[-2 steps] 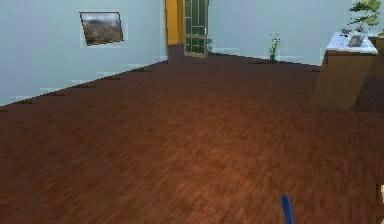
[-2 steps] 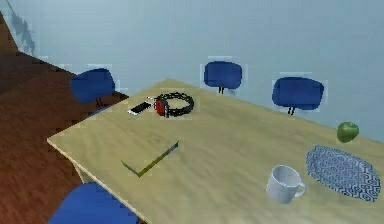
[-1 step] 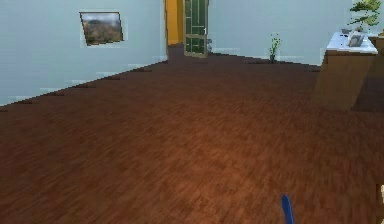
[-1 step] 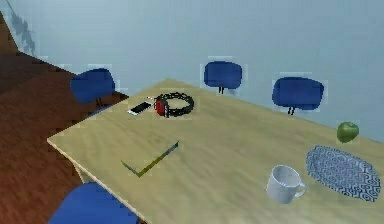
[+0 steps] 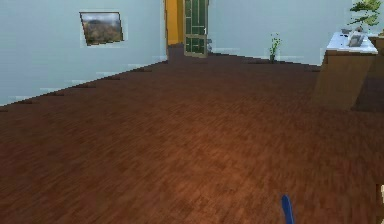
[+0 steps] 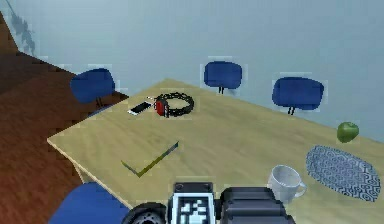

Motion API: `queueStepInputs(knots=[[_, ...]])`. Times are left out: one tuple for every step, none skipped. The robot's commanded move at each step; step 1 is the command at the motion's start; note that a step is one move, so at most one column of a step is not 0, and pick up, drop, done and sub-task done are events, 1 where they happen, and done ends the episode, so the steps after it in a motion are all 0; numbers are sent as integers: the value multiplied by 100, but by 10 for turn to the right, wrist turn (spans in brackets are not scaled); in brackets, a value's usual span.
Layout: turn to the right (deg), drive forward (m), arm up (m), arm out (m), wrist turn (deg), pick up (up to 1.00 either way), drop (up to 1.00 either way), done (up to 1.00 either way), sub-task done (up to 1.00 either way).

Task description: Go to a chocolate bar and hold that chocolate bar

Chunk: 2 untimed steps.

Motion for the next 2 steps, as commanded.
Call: queueStepInputs(knots=[[0,0,0,40,0,0,0,0,0],[0,0,0,0,450,0,0,0,0]])
